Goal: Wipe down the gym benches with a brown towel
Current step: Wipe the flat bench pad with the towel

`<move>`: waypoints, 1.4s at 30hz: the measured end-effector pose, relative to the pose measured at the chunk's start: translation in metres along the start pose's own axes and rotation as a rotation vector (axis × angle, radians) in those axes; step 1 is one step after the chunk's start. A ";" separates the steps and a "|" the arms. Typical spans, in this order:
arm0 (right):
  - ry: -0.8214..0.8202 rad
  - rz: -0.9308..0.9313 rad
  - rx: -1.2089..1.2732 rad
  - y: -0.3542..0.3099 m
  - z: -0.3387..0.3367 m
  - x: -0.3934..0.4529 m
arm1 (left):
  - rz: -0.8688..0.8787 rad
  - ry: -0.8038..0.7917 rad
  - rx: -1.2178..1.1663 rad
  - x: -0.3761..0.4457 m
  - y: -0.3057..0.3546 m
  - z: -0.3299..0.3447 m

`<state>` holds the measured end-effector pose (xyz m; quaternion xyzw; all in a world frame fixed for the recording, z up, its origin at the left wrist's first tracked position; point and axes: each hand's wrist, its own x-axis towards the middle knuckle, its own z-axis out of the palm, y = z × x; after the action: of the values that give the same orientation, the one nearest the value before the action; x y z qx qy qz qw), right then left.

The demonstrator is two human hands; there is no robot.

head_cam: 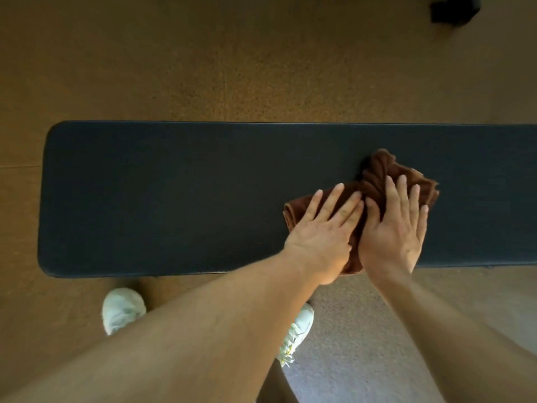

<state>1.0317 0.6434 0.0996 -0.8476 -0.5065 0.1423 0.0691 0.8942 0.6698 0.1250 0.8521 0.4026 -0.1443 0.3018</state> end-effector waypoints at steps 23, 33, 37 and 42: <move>-0.098 -0.416 -0.047 -0.308 0.132 -0.195 | -0.346 0.362 -0.138 -0.285 -0.250 0.076; -0.258 -1.001 -0.186 -0.396 0.138 -0.127 | -0.599 0.458 -0.451 -0.284 -0.295 0.050; -0.223 -0.994 -0.146 -0.425 0.142 -0.088 | -0.577 0.369 -0.345 -0.263 -0.335 0.013; -0.225 -0.781 -0.045 -0.409 0.128 -0.042 | -0.465 0.211 -0.080 -0.221 -0.351 -0.029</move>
<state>0.6295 0.7983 0.0922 -0.5718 -0.7978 0.1861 0.0436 0.4824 0.7291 0.1157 0.7343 0.6222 -0.1041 0.2506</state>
